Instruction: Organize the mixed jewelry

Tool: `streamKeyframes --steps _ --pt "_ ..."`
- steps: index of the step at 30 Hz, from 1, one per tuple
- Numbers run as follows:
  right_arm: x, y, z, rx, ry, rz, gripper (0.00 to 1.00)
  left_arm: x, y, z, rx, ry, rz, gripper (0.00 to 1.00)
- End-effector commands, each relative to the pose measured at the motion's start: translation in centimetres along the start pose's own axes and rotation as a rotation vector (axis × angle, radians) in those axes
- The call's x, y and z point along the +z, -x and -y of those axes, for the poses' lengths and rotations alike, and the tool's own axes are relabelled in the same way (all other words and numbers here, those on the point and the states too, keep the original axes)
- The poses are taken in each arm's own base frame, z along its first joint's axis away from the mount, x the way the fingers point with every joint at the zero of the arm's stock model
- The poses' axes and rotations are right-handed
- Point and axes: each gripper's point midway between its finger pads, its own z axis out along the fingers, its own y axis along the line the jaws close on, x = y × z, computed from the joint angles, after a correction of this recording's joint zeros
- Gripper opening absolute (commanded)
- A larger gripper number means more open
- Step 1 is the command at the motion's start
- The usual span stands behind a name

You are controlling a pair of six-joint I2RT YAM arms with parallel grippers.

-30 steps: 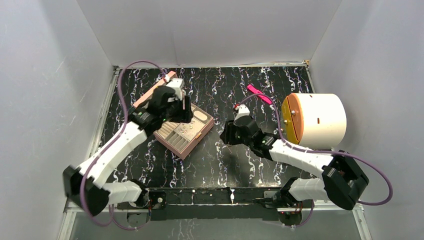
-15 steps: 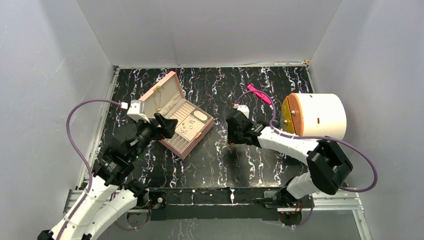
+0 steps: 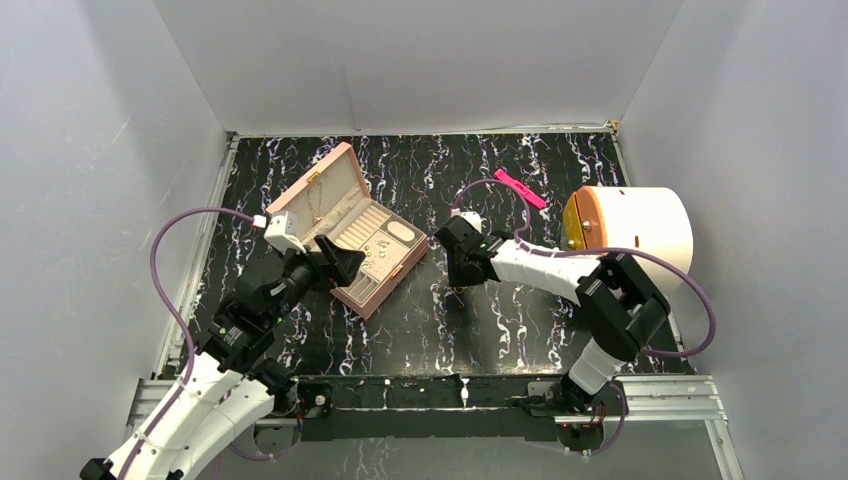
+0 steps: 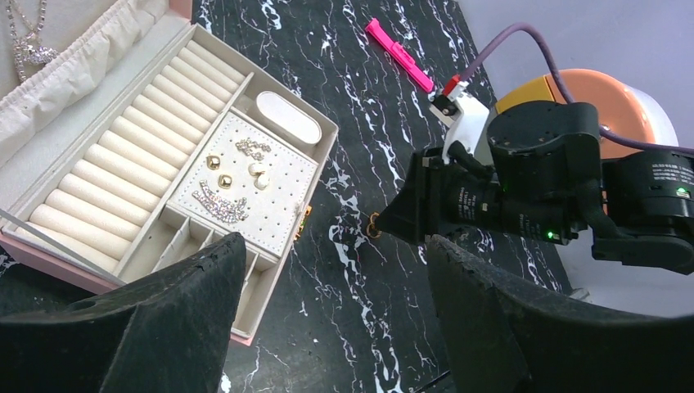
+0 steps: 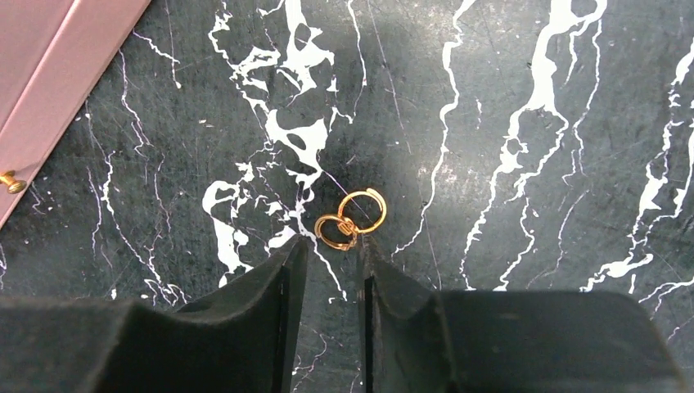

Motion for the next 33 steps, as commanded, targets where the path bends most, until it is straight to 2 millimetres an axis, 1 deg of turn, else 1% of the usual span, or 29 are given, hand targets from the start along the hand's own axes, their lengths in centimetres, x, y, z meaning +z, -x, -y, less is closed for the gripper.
streamKeyframes --steps 1,7,12,13,15,16,24,27,33 --pt "0.2 1.3 -1.0 -0.011 0.017 0.013 0.39 -0.1 0.2 0.3 -0.009 -0.012 0.009 0.78" --pt "0.9 0.6 -0.9 -0.019 0.014 -0.006 0.45 0.5 -0.6 -0.1 -0.013 0.0 -0.018 0.78" --pt "1.5 0.4 -0.8 -0.032 0.012 -0.01 0.45 0.9 -0.9 -0.1 -0.012 0.002 -0.033 0.78" --pt "1.5 0.5 -0.8 -0.033 0.011 -0.007 0.43 1.0 -1.0 -0.1 -0.012 0.003 -0.036 0.78" --pt "1.5 0.6 -0.7 -0.036 0.003 0.002 0.33 1.0 -1.0 -0.1 -0.012 0.004 -0.037 0.78" --pt "1.5 0.7 -0.6 -0.036 0.0 0.006 0.3 1.0 -1.0 -0.1 -0.01 0.003 -0.038 0.78" --pt "0.9 1.2 -1.2 -0.027 0.036 0.027 0.29 1.2 -1.3 -0.3 -0.014 0.007 -0.046 0.78" --pt "0.4 1.3 -1.4 -0.019 0.057 0.034 0.27 1.3 -1.5 -0.3 -0.014 0.008 -0.053 0.78" --pt "-1.1 1.7 -2.9 0.0 0.168 0.062 0.26 1.4 -1.6 -0.3 -0.014 0.004 -0.059 0.78"
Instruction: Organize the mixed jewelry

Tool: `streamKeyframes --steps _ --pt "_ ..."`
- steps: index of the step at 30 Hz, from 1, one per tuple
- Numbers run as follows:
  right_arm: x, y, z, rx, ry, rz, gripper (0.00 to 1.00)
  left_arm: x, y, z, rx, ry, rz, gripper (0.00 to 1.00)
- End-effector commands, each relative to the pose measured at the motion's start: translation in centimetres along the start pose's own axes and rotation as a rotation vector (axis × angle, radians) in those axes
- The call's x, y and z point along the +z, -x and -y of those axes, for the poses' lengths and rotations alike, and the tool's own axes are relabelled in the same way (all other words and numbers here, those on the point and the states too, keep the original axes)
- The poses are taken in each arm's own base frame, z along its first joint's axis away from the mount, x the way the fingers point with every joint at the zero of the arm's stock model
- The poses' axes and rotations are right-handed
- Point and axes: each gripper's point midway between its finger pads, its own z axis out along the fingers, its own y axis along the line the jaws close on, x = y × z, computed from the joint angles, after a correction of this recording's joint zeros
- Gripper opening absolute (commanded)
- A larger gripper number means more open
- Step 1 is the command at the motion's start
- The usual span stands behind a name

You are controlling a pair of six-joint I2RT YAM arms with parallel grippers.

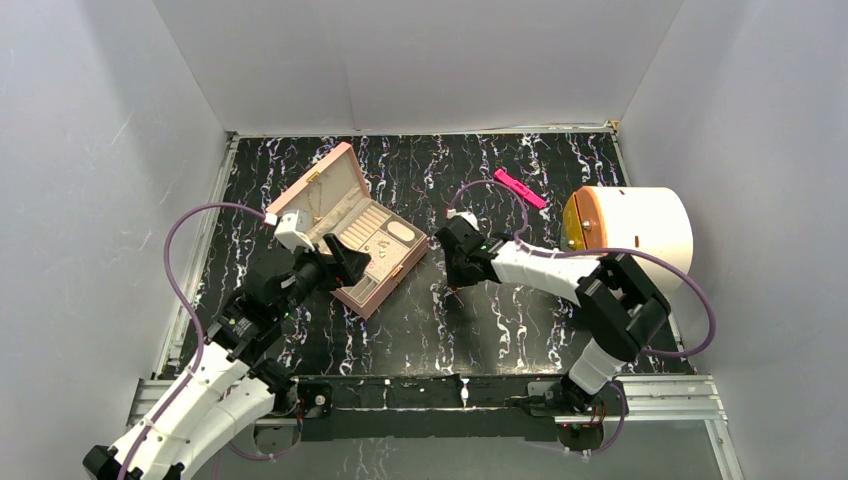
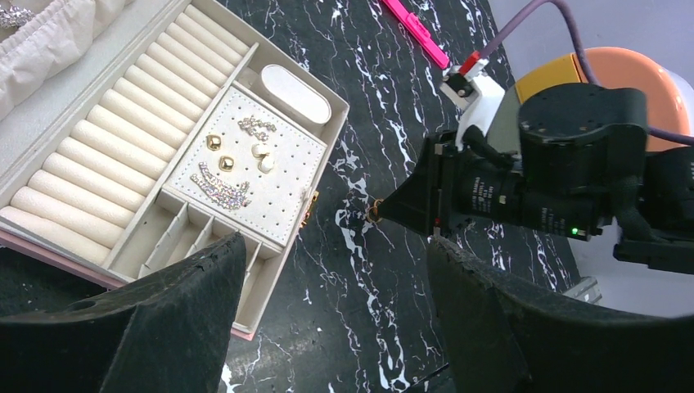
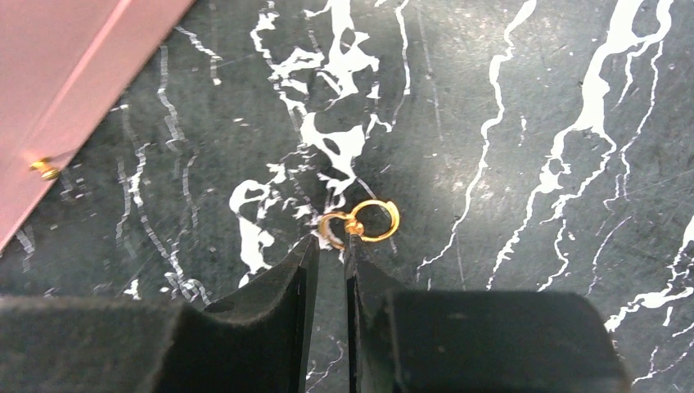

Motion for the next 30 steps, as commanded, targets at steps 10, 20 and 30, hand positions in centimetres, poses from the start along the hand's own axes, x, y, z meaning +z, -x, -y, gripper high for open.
streamKeyframes --steps 10,20,30 --pt "-1.0 0.0 0.3 0.071 -0.022 -0.007 0.4 0.4 -0.3 0.3 -0.004 -0.021 -0.005 0.78" --pt "0.0 -1.4 -1.2 0.165 0.018 -0.059 0.49 0.5 -0.7 0.0 -0.004 -0.015 -0.011 0.78" --pt "2.1 0.0 0.5 0.108 -0.126 -0.013 0.46 0.3 -0.9 -0.5 0.008 0.004 -0.01 0.78"
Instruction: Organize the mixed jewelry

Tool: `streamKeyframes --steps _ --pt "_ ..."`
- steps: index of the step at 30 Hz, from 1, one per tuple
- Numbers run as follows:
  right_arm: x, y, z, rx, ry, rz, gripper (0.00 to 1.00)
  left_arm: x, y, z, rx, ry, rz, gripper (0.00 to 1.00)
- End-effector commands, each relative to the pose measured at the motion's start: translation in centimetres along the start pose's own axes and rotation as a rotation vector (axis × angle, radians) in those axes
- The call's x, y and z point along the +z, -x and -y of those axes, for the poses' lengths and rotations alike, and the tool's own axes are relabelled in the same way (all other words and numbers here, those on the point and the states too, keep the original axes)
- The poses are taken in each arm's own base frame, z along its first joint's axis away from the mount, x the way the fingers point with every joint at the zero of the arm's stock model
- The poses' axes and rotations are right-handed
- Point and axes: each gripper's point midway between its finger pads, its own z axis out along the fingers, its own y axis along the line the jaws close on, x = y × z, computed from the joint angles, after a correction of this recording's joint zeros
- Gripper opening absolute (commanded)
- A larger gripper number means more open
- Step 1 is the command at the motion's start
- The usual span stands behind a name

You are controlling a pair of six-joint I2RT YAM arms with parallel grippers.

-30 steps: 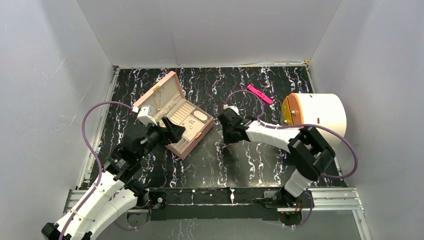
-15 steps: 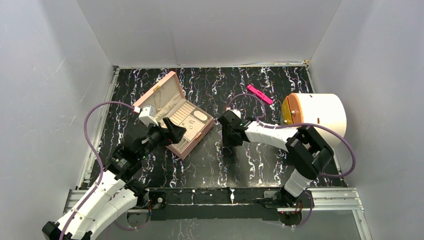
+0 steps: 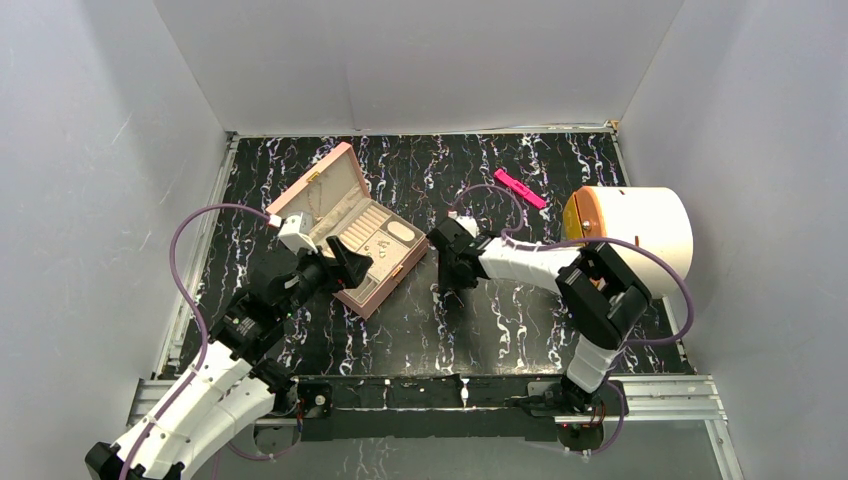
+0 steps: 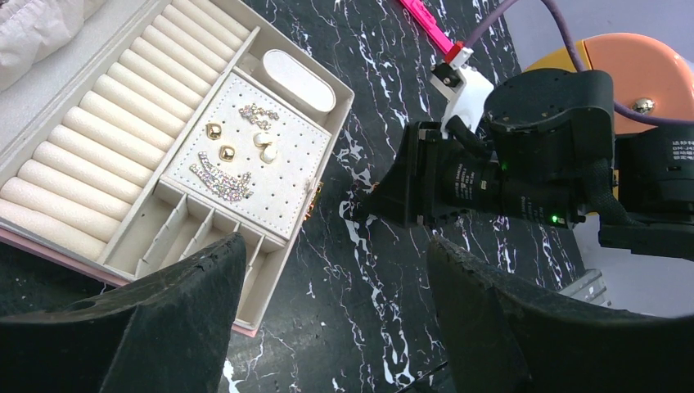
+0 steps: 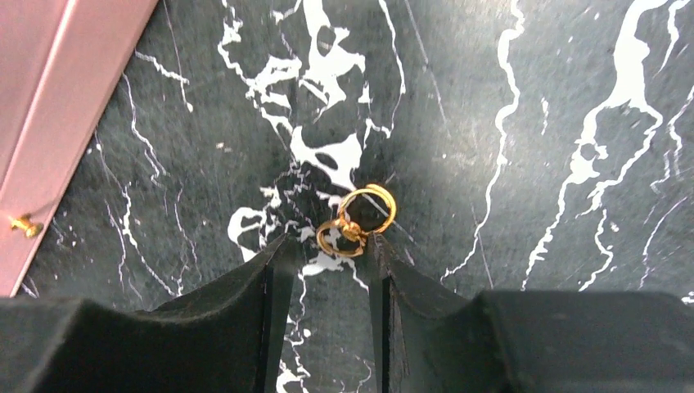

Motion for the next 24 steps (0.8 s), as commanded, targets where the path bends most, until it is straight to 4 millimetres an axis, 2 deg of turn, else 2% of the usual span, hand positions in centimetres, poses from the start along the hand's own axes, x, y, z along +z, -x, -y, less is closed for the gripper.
streamKeyframes --steps 1,5,9,14,19,24 --pt "0.8 1.7 0.8 -0.03 -0.088 0.061 0.46 -0.2 0.3 -0.1 0.009 0.002 0.019 0.78" --pt "1.2 2.8 1.1 -0.084 -0.122 0.092 0.45 -0.1 0.2 -0.2 0.01 0.004 0.017 0.78" --pt "1.5 3.1 0.8 -0.125 -0.119 0.09 0.41 -0.1 0.1 -0.3 0.014 0.01 0.013 0.78" --pt "1.0 2.4 0.8 -0.147 -0.123 0.071 0.39 -0.2 0.0 -0.4 0.015 0.015 0.012 0.78" --pt "0.0 1.6 0.8 -0.155 -0.126 0.048 0.48 0.0 -0.1 -0.4 0.01 0.009 0.008 0.78" --pt "-0.3 0.7 1.2 -0.143 -0.146 0.026 0.45 0.1 -0.2 -0.3 0.005 0.005 0.007 0.78"
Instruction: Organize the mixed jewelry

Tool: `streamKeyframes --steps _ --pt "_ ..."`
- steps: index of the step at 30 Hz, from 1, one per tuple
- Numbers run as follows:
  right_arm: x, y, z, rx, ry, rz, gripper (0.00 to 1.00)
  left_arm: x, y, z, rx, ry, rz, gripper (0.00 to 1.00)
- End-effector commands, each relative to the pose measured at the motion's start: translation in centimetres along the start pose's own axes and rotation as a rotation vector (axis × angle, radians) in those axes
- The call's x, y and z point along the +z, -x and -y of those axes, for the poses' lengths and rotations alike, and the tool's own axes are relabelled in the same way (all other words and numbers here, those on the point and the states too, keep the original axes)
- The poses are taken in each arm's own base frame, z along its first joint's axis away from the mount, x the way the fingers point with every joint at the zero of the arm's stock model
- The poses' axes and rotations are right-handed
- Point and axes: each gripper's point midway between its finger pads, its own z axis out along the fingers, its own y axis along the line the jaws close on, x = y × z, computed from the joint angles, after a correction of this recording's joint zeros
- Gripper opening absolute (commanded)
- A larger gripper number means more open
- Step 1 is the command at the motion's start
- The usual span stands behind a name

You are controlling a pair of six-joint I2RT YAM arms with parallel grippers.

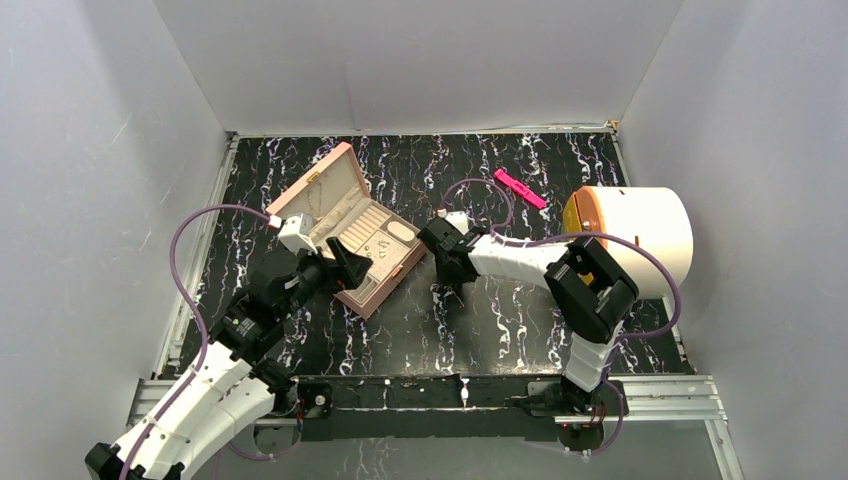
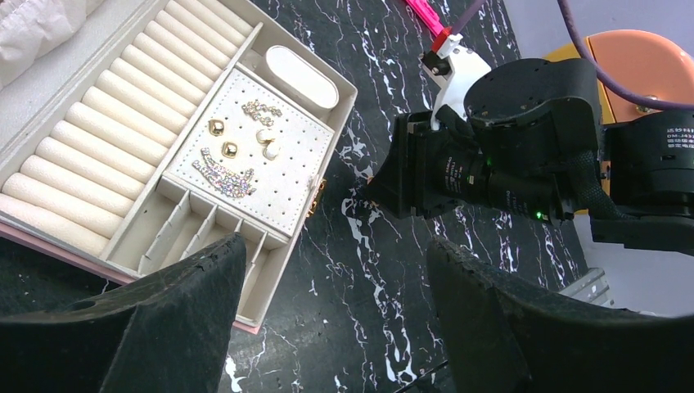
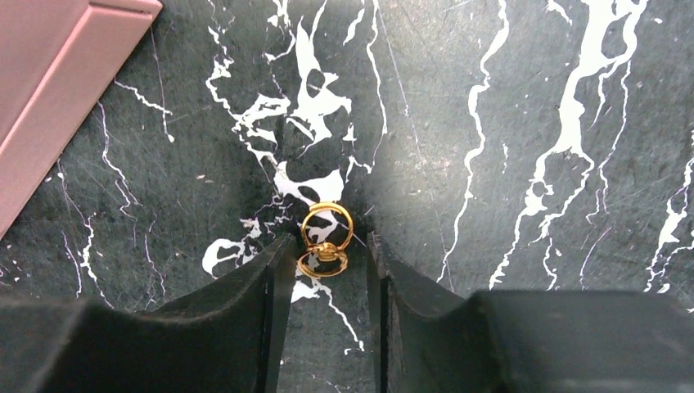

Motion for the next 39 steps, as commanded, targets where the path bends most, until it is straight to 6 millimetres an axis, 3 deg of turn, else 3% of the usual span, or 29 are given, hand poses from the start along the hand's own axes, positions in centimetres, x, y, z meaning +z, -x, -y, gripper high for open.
streamKeyframes --steps 1,8,13,22,25,33,39 --pt "-1.0 -1.0 0.6 -0.006 -0.032 -0.038 0.42 0.2 -0.1 -0.2 0.002 0.001 0.008 0.78" --pt "-1.3 -1.1 -0.2 0.014 -0.005 -0.053 0.36 0.0 -0.2 -0.2 0.0 0.002 0.003 0.78" --pt "-2.0 0.0 -0.2 0.029 -0.002 -0.007 0.35 -0.1 -0.1 -0.2 -0.002 0.0 0.007 0.78" --pt "-4.7 1.7 -0.9 0.063 0.116 0.095 0.36 0.0 -0.3 -0.2 -0.007 0.001 0.002 0.78" --pt "-4.8 0.8 -0.5 0.076 0.106 0.066 0.36 0.0 -0.2 -0.1 -0.009 -0.002 0.002 0.78" --pt "-4.0 -4.0 2.2 0.15 -0.02 -0.092 0.36 0.3 -0.4 0.0 -0.019 -0.006 0.0 0.78" --pt "-3.9 -4.6 2.3 0.184 -0.046 -0.118 0.36 0.6 -0.5 0.0 -0.024 -0.011 -0.004 0.78"
